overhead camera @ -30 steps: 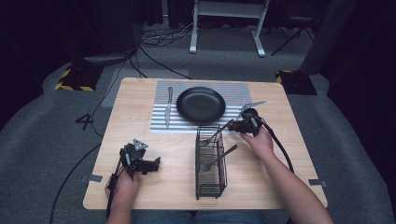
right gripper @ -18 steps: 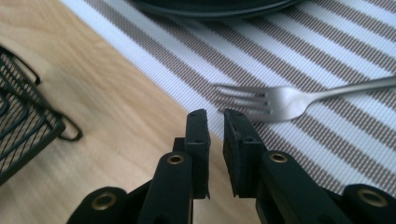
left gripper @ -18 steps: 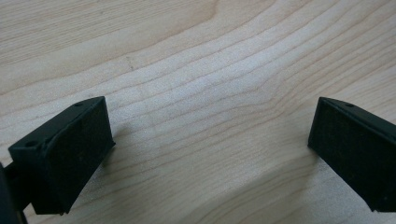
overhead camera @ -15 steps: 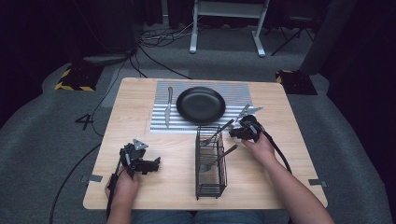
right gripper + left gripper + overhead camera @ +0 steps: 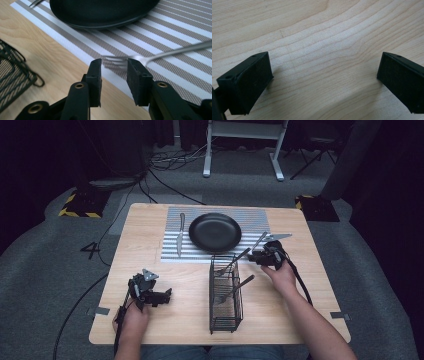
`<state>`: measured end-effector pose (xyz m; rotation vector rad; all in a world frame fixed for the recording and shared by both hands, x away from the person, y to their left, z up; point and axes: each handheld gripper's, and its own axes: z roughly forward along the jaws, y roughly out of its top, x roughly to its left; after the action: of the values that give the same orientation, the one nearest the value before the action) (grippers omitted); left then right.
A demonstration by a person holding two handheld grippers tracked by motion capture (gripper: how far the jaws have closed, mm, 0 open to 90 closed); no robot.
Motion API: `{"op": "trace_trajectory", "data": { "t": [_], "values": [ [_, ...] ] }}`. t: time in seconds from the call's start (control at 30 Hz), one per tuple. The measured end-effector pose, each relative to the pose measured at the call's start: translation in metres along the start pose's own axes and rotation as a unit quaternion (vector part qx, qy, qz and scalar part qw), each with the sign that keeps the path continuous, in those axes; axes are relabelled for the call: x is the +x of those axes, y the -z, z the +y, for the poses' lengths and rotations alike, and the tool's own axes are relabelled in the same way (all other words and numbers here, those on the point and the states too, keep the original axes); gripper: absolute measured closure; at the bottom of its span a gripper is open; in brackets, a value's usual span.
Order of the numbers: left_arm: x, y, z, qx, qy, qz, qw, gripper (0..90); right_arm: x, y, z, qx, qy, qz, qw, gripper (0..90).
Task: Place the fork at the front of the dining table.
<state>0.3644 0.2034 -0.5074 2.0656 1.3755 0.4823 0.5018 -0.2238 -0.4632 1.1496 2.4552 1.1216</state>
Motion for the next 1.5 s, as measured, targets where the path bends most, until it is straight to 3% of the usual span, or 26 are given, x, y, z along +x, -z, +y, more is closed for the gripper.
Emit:
{"op": "trace_trajectory", "data": {
  "t": [0.07, 0.1, 0.2, 0.37, 0.53, 0.67, 0.8, 0.93, 1.0, 1.2, 1.37, 1.5],
  "values": [
    [0.000, 0.000, 0.000, 0.000, 0.000, 0.000, 1.0000, 0.0, 0.010, -0.016, 0.005, 0.015, 0.010, 0.008, 0.9998, 64.3],
    [0.000, 0.000, 0.000, 0.000, 0.000, 0.000, 1.0000, 0.0, 0.010, -0.016, 0.005, 0.015, 0.010, 0.008, 0.9998, 64.3],
    [0.000, 0.000, 0.000, 0.000, 0.000, 0.000, 1.0000, 0.0, 0.018, -0.026, 0.007, 0.017, 0.039, -0.008, 0.9991, 64.1],
    [0.000, 0.000, 0.000, 0.000, 0.000, 0.000, 1.0000, 0.0, 0.016, -0.022, 0.006, 0.024, 0.024, 0.012, 0.9994, 67.2],
    [0.000, 0.000, 0.000, 0.000, 0.000, 0.000, 1.0000, 0.0, 0.015, -0.009, -0.003, 0.040, 0.032, 0.017, 0.9985, 66.9],
    [0.000, 0.000, 0.000, 0.000, 0.000, 0.000, 1.0000, 0.0, 0.013, -0.007, -0.008, 0.030, 0.032, 0.020, 0.9989, 65.7],
    [0.000, 0.000, 0.000, 0.000, -0.001, 0.000, 1.0000, 0.0, 0.008, -0.001, -0.011, 0.024, 0.019, 0.018, 0.9994, 63.3],
    [0.000, 0.000, 0.000, 0.000, 0.000, 0.000, 1.0000, 0.0, 0.003, 0.000, -0.017, 0.034, 0.026, 0.003, 0.9991, 62.5],
    [0.000, 0.000, 0.000, 0.001, -0.001, 0.000, 1.0000, 0.0, -0.004, -0.001, -0.020, 0.033, 0.013, 0.009, 0.9993, 61.4],
    [0.000, 0.000, 0.000, 0.000, 0.000, 0.000, 1.0000, 0.0, -0.016, 0.007, -0.021, 0.027, 0.007, -0.018, 0.9994, 62.2],
    [0.000, 0.000, 0.000, 0.000, 0.000, 0.000, 1.0000, 0.0, -0.040, 0.018, -0.026, 0.013, -0.040, -0.035, 0.9985, 62.2],
    [0.000, 0.000, 0.000, 0.000, 0.000, 0.000, 1.0000, 0.0, -0.051, 0.015, -0.024, 0.003, -0.049, -0.048, 0.9976, 62.0]
  ]
}}
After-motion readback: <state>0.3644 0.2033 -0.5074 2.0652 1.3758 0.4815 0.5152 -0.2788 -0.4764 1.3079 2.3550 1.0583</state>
